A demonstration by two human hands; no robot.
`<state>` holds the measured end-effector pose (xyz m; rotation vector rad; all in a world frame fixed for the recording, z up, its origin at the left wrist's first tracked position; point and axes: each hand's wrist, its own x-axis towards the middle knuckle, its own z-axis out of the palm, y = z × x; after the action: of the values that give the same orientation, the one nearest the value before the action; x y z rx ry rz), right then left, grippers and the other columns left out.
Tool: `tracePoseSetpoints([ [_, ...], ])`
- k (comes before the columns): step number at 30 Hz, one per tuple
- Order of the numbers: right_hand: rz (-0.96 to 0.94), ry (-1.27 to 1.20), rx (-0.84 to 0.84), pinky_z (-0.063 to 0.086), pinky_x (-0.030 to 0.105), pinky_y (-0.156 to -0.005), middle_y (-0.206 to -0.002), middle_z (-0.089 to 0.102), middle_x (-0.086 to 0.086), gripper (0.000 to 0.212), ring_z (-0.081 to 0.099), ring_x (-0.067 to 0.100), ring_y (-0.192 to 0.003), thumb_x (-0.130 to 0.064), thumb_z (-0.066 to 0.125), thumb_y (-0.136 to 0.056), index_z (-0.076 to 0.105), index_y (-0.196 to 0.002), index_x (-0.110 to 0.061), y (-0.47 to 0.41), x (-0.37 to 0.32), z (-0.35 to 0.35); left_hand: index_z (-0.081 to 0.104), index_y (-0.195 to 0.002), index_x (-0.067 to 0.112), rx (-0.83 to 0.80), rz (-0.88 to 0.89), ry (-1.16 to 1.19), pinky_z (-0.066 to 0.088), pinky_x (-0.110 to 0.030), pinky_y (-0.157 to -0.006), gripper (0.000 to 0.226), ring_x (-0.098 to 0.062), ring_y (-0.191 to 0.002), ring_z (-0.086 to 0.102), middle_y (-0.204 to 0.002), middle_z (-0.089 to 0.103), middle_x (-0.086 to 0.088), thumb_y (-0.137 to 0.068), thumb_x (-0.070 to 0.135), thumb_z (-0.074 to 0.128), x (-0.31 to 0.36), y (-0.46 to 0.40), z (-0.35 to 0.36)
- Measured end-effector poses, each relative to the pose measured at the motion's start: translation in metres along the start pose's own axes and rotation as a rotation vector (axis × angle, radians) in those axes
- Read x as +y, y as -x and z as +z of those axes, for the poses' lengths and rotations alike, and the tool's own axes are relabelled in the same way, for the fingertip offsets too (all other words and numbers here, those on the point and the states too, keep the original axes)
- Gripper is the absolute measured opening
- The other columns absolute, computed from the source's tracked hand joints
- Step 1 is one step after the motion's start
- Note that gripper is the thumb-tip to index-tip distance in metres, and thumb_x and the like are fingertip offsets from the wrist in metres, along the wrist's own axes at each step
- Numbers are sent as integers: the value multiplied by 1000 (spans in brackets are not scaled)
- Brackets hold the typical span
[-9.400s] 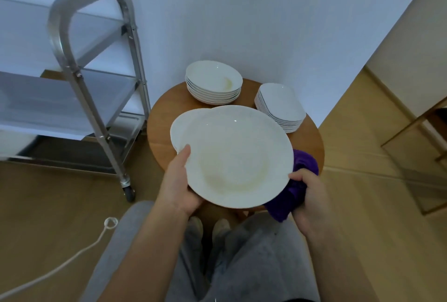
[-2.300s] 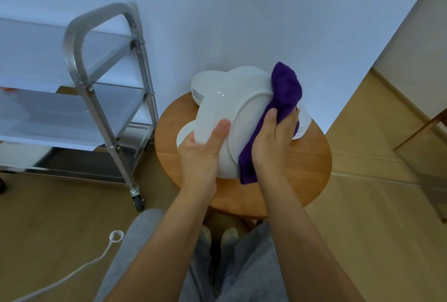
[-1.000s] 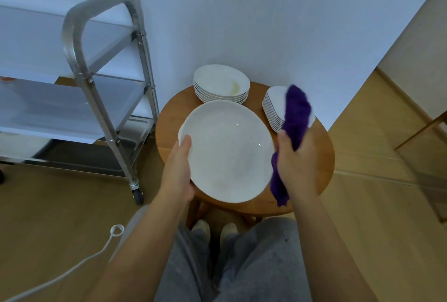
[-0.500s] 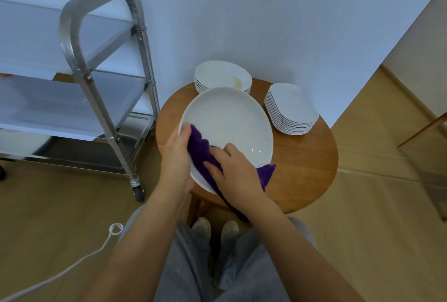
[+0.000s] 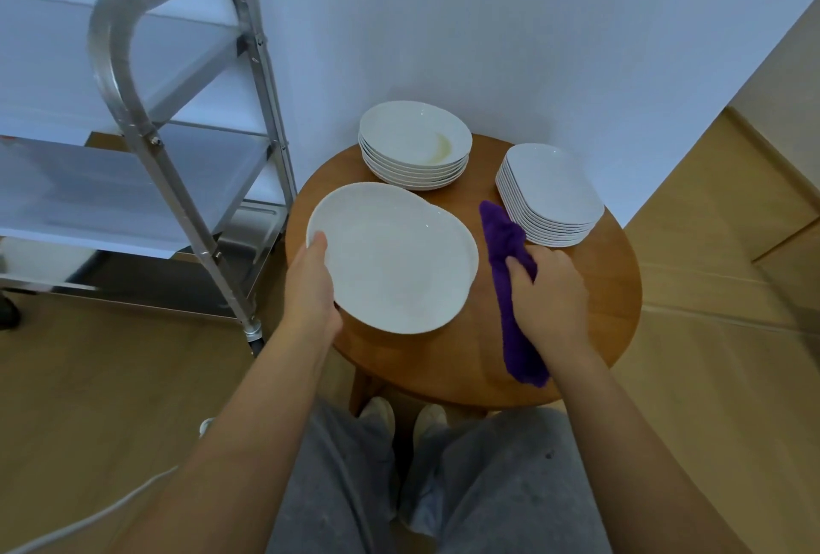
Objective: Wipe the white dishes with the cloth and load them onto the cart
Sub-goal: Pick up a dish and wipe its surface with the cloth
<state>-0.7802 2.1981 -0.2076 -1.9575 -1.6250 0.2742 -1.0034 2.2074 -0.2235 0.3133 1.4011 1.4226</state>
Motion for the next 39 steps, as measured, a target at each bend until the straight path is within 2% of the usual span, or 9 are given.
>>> tracePoseSetpoints([
  [6, 49, -117, -20, 28, 12, -55, -92, 53, -3, 24, 43, 3, -68, -29, 48, -97, 60, -111, -15, -13, -7, 20, 46, -129, 27, 49, 10, -162, 52, -40, -87, 34, -22, -102, 57, -113, 57, 2, -97, 40, 42, -2, -19, 12],
  [10, 76, -132, -52, 29, 14, -56, -94, 53, -2, 27, 46, 8, -77, -30, 47, -97, 59, -115, -14, -20, -9, 29, 47, -115, 22, 125, 105, -443, 48, -27, -69, 24, -16, -87, 53, -106, 52, -1, -99, 38, 40, -1, -35, 14],
  [14, 107, -153, -79, 34, 22, -68, -97, 51, -4, 30, 47, 10, -85, -31, 46, -97, 57, -120, -15, -25, -9, 37, 48, -118, 22, 134, 67, -593, 43, -47, -99, 29, -28, -116, 47, -126, 50, -8, -99, 40, 36, -11, -56, 9],
  [20, 117, -159, -116, 33, 20, -63, -97, 53, -2, 29, 49, 11, -85, -30, 46, -97, 57, -119, -14, -28, -9, 49, 39, -138, 28, 145, 171, -722, 36, -51, -105, 41, -29, -125, 41, -136, 46, -5, -100, 41, 33, -32, -63, 12],
  [26, 135, -204, -133, 38, 25, -71, -104, 60, 3, 28, 52, 13, -90, -29, 47, -97, 58, -118, -14, -35, -7, 52, 31, -142, 27, 143, 240, -786, 34, -52, -106, 46, -29, -131, 35, -143, 40, -4, -98, 34, 40, -37, -67, 11],
  [30, 149, -272, -137, 41, 26, -72, -104, 62, 1, 27, 56, 15, -92, -30, 48, -96, 59, -116, -15, -50, -11, 47, 38, -138, 24, 124, 435, -895, 33, -52, -107, 46, -27, -131, 34, -142, 41, -4, -95, 36, 48, -21, -66, 18],
  [33, 155, -315, -152, 44, 28, -73, -101, 63, 1, 28, 58, 17, -93, -31, 49, -96, 61, -114, -15, -70, -18, 44, 47, -132, 23, 86, 585, -941, 37, -39, -100, 40, -22, -127, 39, -136, 47, -2, -94, 34, 51, 0, -68, 37],
  [36, 142, -326, -158, 42, 24, -65, -95, 62, -1, 24, 57, 13, -85, -31, 48, -96, 61, -110, -16, -93, -25, 48, 56, -119, 21, -8, 572, -932, 37, -16, -77, 28, -12, -101, 53, -115, 59, 2, -96, 32, 48, 17, -85, 63],
  [39, 119, -317, -166, 40, 22, -62, -88, 61, -2, 20, 54, 8, -78, -30, 49, -96, 61, -104, -16, -115, -30, 58, 62, -95, 13, -68, 456, -922, 47, -28, -63, 26, -19, -82, 60, -93, 66, -5, -96, 33, 45, 28, -112, 95],
])
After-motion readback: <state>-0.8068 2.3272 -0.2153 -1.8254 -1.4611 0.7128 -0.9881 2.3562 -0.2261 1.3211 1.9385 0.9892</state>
